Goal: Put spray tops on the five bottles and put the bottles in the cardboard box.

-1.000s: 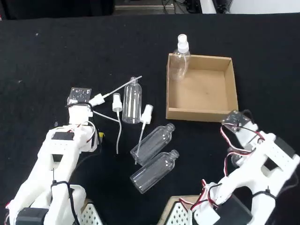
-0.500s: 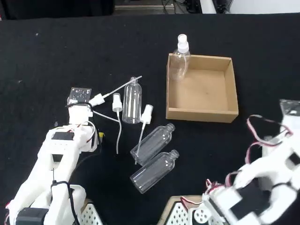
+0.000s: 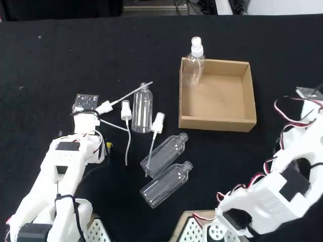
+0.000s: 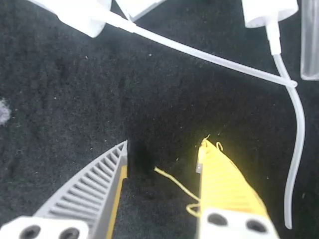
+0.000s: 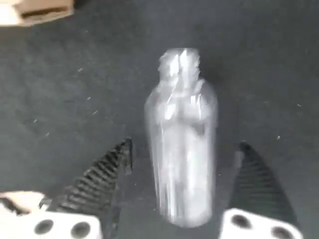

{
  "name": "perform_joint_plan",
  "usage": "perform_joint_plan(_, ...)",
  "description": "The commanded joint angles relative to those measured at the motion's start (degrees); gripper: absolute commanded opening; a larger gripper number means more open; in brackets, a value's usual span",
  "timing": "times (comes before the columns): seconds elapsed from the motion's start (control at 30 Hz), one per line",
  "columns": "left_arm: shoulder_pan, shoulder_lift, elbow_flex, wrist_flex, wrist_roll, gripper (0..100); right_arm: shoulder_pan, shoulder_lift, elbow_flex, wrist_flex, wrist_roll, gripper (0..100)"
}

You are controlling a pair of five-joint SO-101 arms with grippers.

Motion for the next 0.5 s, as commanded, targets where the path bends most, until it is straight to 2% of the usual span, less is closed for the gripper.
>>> perform_joint_plan(0.0, 0.22, -0.18, -0.31, -0.44, 0.44, 22, -1.67, -0.48, -3.65, 2.20, 1.58, 30.6)
perform_joint_plan(0.13, 0.22, -0.18, -0.31, -0.44, 0.44, 22, -1.93, -0.22, -3.56, 0.97, 3.16, 30.1)
perform_joint_plan(0.33, 0.13, -0.18, -0.31, -0.44, 0.44, 22, -1.32, -0.22, -3.56, -0.97, 17.32, 30.1)
perform_joint_plan(0.47, 0.13, -0.18, -0.31, -0.44, 0.44, 22, -0.79, -0.04, -2.51, -1.23, 19.69, 30.1)
